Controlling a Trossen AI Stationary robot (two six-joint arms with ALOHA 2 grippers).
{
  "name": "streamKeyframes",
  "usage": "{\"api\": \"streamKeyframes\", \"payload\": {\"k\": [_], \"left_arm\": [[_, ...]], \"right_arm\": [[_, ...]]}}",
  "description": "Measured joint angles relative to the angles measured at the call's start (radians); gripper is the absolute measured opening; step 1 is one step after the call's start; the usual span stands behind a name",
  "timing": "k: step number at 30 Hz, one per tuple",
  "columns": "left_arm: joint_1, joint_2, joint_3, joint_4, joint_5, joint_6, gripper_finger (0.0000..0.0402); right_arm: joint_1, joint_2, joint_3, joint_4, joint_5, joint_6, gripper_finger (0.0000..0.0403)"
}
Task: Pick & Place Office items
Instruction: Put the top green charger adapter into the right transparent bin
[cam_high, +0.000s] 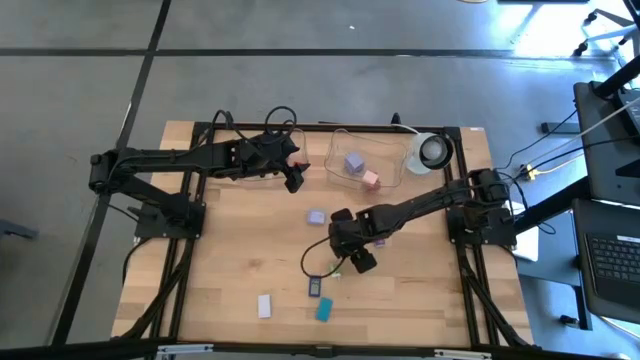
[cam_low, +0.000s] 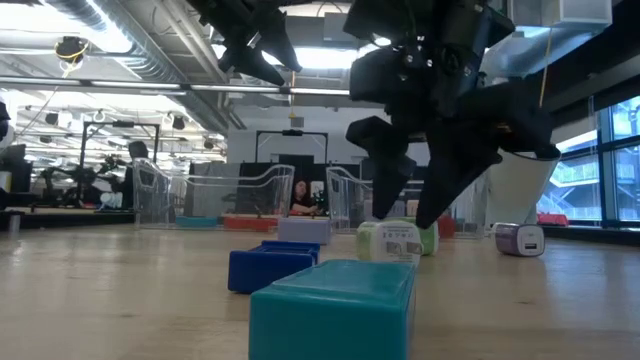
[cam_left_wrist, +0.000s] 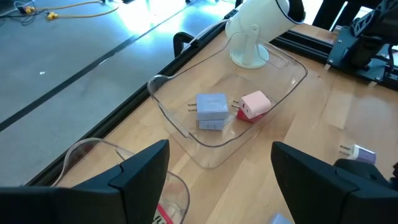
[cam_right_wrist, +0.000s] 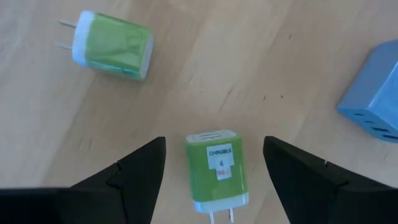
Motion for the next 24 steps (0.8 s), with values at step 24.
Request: {"api": "streamKeyframes", "payload": {"k": [24], "left_arm": [[0.000,0.000,0.000,0.000,0.000,0.000,0.0278]], "right_arm": [[0.000,0.075,0.001,0.016,0.052,0.198,0.0160]]}}
